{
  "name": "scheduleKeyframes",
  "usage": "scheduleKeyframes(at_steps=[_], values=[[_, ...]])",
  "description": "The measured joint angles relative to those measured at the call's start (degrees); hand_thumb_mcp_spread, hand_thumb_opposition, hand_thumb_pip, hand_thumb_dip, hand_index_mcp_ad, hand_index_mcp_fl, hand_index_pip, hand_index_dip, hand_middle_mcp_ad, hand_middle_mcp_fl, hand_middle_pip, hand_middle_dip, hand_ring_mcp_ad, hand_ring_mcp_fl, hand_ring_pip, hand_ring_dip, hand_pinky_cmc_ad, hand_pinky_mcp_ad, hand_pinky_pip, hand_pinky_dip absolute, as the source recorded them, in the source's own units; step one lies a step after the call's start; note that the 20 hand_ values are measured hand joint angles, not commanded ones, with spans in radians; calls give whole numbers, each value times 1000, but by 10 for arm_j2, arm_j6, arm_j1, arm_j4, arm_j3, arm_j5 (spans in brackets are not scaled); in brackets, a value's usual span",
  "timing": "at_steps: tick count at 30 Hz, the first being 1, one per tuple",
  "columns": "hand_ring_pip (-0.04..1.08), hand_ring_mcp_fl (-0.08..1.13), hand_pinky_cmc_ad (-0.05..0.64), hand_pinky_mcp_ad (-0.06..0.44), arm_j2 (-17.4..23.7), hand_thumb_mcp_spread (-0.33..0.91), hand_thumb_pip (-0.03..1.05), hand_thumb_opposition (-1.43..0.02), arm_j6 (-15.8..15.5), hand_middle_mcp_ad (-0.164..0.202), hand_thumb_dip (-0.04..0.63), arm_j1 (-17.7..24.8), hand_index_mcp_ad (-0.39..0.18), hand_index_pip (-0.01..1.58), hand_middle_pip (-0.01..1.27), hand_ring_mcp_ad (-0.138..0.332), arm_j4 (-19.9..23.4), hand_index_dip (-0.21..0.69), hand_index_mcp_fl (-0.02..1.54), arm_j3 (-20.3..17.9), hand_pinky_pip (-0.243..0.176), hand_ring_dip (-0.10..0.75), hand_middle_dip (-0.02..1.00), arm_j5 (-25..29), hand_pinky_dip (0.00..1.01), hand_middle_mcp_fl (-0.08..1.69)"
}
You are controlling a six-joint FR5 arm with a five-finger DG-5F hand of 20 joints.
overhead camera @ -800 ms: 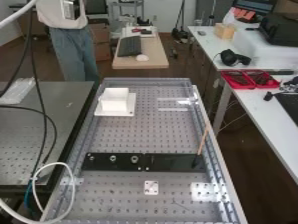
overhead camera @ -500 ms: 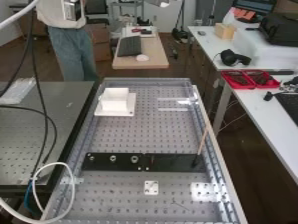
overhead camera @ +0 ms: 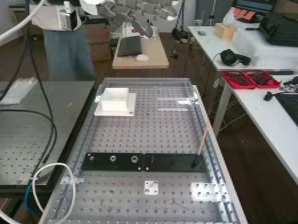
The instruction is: Grab the larger nut and place it in the white container
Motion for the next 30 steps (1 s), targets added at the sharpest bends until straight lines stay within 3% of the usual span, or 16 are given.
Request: scheduleKeyframes(at_steps=[2,10,20,30], values=[[82,3,363,333,1,257,475,-737,-1,75,79,-10,-40,87,138,173,4,-19,40,-8,-75,164,237,-15,712,59],[105,0,379,347,3,243,487,-773,-21,75,79,-67,-38,89,138,168,39,-30,40,-56,-75,171,236,-99,731,58],[105,0,382,344,-4,239,562,-806,-74,73,108,-134,-40,101,138,185,134,-72,37,-143,-91,176,246,-183,730,59],[120,0,386,346,-51,239,707,-836,-100,72,126,-200,-49,443,138,183,191,-145,37,-174,-89,178,246,-274,730,61]])
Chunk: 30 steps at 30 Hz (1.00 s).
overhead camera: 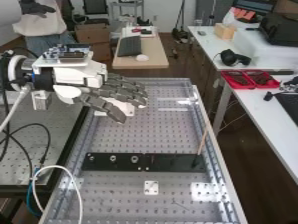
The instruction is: Grab the larger nut and place it in the white container
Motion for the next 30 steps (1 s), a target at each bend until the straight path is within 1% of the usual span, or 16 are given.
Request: scheduleKeyframes(at_steps=[1,3,8,11,13,14,17,19,20,22,23,25,27,29,30], values=[[126,0,386,346,-3,239,724,-852,-1,73,145,-2,-51,461,138,183,1,-152,40,0,-89,178,246,-3,730,77],[122,0,386,344,-20,239,724,-867,-8,73,155,-17,-72,531,138,183,4,-162,40,1,-89,178,246,-25,730,89],[122,0,386,347,-52,237,726,-864,-30,68,159,-41,-108,733,138,183,12,-175,35,6,-89,178,246,-61,730,89],[122,0,386,342,-71,241,726,-881,-40,66,159,-52,-113,846,138,183,23,-175,24,9,-89,176,246,-81,721,87],[122,0,386,340,-82,241,749,-883,-46,68,157,-58,-115,935,138,183,31,-171,9,10,-89,178,246,-91,717,73],[122,0,382,342,-89,250,780,-885,-49,68,157,-62,-126,997,138,187,36,-171,5,11,-89,178,246,-98,716,75],[122,0,382,344,-105,246,777,-881,-56,66,164,-70,-147,1093,136,183,47,-171,5,12,-89,178,246,-112,702,75],[122,0,386,344,-114,257,763,-881,-58,65,161,-76,-148,1178,138,183,57,-169,5,13,-89,178,246,-118,702,73],[122,0,386,347,-120,278,761,-881,-58,68,161,-80,-148,1215,136,183,65,-166,3,13,-91,178,246,-123,702,75],[122,0,386,344,-129,272,761,-881,-58,68,161,-85,-141,1264,138,183,77,-159,9,12,-91,178,246,-128,686,56],[122,0,386,344,-134,276,761,-881,-59,65,164,-88,-143,1312,138,183,83,-140,3,12,-91,178,246,-131,672,3],[122,0,386,344,-141,276,761,-881,-60,66,161,-91,-147,1363,138,185,92,-126,9,12,-91,178,246,-136,670,-2],[119,0,386,344,-152,278,761,-887,-63,66,161,-96,-154,1417,138,182,103,-101,3,13,-89,178,246,-143,670,-5],[138,0,382,344,-159,291,761,-897,-66,66,161,-99,-176,1445,138,185,111,-73,5,14,-89,178,246,-149,670,-2],[141,0,382,344,-163,293,761,-897,-68,66,161,-101,-173,1457,138,182,118,-70,9,14,-89,178,243,-153,670,-2]])
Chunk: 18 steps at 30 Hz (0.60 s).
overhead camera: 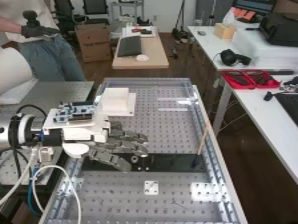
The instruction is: Grab the larger nut and place it in the white container
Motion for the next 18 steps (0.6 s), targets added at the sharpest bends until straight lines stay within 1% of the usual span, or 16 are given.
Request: scheduleKeyframes(at_steps=[1,3,4,7,8,13,15,18], values=[[141,0,382,347,-2,293,761,-897,-1,66,161,-1,-175,1480,136,185,2,-54,7,0,-89,178,243,-2,672,-2],[141,0,382,347,-7,293,761,-897,-3,66,161,-2,-176,1499,138,182,9,-58,3,1,-89,176,243,-7,670,-5],[141,0,382,344,-11,293,761,-897,-6,66,161,-3,-178,1508,136,182,12,-38,9,1,-89,175,243,-9,670,-2],[134,0,382,344,-20,293,761,-897,-11,66,161,-5,-176,1536,136,182,15,-24,3,3,-89,168,241,-12,668,-5],[157,2,382,347,-24,293,761,-897,-14,63,161,-5,-178,1541,136,182,16,-24,3,3,-89,171,241,-14,670,-2],[152,3,382,346,-32,293,761,-897,-24,66,164,-5,-178,1545,138,180,29,-3,7,1,-89,168,244,-17,670,-2],[154,5,365,333,-35,293,761,-897,-27,63,164,-5,-180,1545,140,175,34,5,7,0,-89,171,243,-18,670,-3],[168,3,363,328,-42,290,761,-897,-30,63,164,-4,-180,1541,138,178,38,21,9,0,-89,169,230,-18,670,-3]])
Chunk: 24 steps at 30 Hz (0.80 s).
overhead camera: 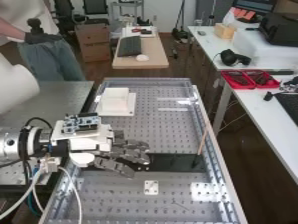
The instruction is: Grab the larger nut and place it in the white container
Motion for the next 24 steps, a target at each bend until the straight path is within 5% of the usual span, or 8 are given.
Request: scheduleKeyframes(at_steps=[24], values=[[216,0,365,328,-33,328,780,-908,-23,63,173,-3,-197,1552,138,164,-1,21,5,11,-89,138,202,-17,672,-2]])
